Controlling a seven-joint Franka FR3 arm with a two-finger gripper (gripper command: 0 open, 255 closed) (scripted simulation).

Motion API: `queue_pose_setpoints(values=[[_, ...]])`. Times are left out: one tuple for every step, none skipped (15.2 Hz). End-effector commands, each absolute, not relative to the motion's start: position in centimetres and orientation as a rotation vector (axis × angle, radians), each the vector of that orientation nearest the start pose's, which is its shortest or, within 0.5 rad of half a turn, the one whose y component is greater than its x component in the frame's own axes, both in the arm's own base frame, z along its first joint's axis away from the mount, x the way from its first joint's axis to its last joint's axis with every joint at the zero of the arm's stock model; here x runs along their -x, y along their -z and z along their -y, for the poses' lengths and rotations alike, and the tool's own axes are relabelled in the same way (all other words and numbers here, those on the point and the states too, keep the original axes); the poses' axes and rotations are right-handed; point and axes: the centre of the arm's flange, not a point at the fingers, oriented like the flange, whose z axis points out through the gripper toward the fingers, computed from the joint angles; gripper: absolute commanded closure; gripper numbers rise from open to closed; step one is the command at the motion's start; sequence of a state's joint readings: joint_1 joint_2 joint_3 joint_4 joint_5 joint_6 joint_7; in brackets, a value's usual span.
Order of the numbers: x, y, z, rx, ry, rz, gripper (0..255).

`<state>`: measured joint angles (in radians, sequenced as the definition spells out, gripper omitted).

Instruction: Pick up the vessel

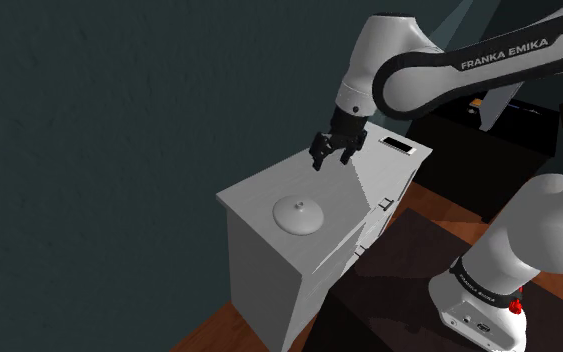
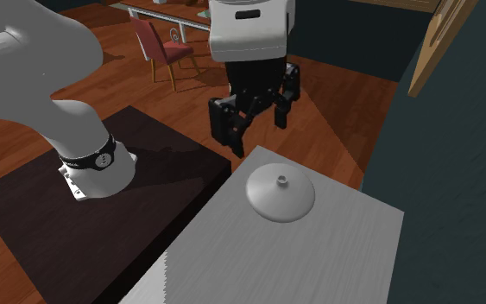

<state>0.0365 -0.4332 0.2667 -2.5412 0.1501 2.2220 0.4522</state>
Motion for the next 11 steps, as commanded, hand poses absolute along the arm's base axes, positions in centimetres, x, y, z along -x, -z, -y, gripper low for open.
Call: queue_pose_setpoints(values=[[-40.1,-40.5,-14.3,3.072,0.132,-0.398,0],[-40.5,-39.4,-15.1,3.077,0.125,-0.402,0],[-40.9,-38.3,-15.8,3.082,0.118,-0.407,0],[-41.3,-37.2,-16.5,3.086,0.111,-0.411,0],[-41.6,-36.1,-17.2,3.091,0.105,-0.416,0],[-42.0,-35.0,-17.9,3.095,0.098,-0.420,0],[-42.4,-33.9,-18.6,3.100,0.091,-0.425,0],[-42.5,-33.5,-18.9,3.101,0.088,-0.426,0],[-42.5,-33.0,-18.9,3.101,0.088,-0.426,0],[-42.5,-32.4,-18.9,3.101,0.088,-0.426,0],[-42.5,-31.9,-18.9,3.101,0.088,-0.426,0]])
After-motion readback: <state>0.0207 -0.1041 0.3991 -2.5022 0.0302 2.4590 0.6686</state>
